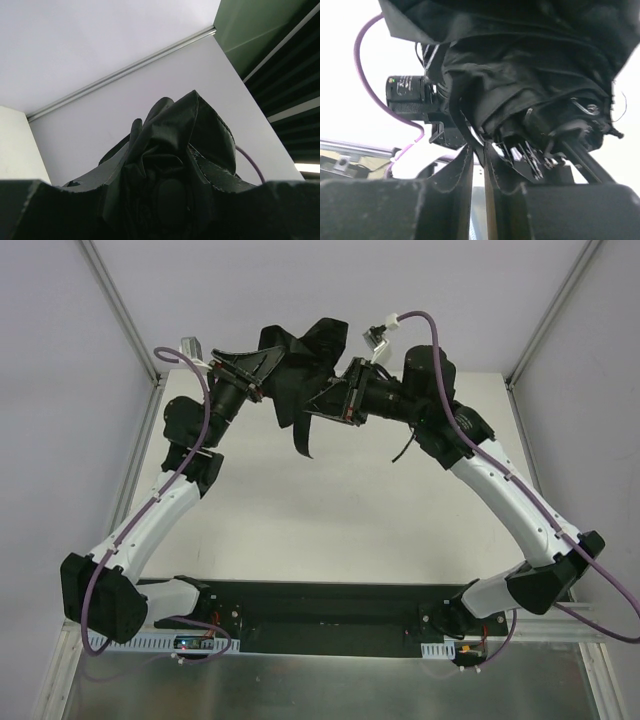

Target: Put away the umbrella

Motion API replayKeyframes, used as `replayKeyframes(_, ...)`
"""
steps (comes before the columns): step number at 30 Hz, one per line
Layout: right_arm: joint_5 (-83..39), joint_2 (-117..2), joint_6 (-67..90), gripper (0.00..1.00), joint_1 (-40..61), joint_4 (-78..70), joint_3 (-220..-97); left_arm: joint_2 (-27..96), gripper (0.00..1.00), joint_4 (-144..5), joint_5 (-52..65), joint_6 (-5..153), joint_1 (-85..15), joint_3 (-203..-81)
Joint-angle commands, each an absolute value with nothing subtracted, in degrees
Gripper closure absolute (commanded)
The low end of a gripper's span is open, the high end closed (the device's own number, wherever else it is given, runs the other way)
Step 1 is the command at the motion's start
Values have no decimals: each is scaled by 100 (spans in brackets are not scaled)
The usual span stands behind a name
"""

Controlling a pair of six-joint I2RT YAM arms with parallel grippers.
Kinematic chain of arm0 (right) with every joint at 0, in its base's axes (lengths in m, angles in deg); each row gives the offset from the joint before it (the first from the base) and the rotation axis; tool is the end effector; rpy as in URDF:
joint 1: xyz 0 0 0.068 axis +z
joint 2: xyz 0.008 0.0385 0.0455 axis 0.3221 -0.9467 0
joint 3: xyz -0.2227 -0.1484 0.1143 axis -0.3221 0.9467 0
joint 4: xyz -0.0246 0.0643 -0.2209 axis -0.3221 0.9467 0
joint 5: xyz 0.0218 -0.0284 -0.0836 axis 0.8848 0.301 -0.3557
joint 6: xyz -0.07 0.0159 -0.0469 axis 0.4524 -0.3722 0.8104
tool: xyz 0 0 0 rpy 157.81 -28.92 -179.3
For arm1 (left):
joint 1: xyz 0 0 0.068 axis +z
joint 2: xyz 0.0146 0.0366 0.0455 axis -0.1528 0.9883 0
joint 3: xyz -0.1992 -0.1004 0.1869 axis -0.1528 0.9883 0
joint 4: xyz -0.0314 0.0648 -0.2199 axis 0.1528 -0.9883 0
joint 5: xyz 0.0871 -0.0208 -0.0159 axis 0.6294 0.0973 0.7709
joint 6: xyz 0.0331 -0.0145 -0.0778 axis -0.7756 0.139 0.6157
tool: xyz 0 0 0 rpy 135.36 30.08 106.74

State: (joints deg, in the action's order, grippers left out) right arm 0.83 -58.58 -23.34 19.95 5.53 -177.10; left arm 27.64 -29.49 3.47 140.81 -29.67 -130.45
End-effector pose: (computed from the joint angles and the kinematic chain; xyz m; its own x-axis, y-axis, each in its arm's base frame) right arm 0.2231 0.2284 0.5022 -0.5996 0.2510 -0.7600 -0.7194 0.2471 0.6492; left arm 0.2386 -0.1069 0.4880 -0.3873 -0.8801 -0.2747 0.6099 -0.0211 -0.7922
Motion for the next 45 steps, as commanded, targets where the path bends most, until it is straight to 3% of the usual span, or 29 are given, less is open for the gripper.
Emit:
replayKeyframes(1, -42, -5912, -988, 80, 2199, 1842, -18390, 2797, 100, -1851, 754, 14691, -2909, -13332)
replayKeyframes(4, -183, -5772, -820, 65, 2191, 2361, -18488, 2973, 100, -1650, 648, 14673, -2900, -13473)
replayKeyframes(10, -421, -5078, -433, 21, 2103, 3258, -18181, 3298, 100, -1281, 411, 14673, -2681, -13676)
replayKeyframes(14, -236, -4489, -1282, 1, 1542, 3357, -17322, 3561, 100, -981, 69, 14734, -2426, -13991)
replayKeyframes(18, -691, -3839, -2415, 4, 961, 3084, -16460, 3825, 100, -612, -274, 14822, -2171, -14299)
replayKeyframes(22, 88, -3828, -3988, 4, 442, 2444, -15739, 3957, 100, -357, -354, 14998, -2092, -14422)
replayKeyframes(24, 404, -3934, -4919, 1, 415, 1499, -15291, 4036, 100, -278, -459, 15042, -2092, -14545)
replayKeyframes(27, 642, -4293, -6501, 7, 511, -154, -14807, 4107, 100, -138, -547, 15156, -2101, -14625)
replayKeyframes(35, 626, -5349, -8929, 15, 1144, -1697, -15157, 4239, 100, 223, -776, 15481, -2109, -14660)
replayKeyframes(45, 335, -5533, -9845, 24, 1725, -1891, -15368, 4300, 100, 373, -926, 15561, -2118, -14678)
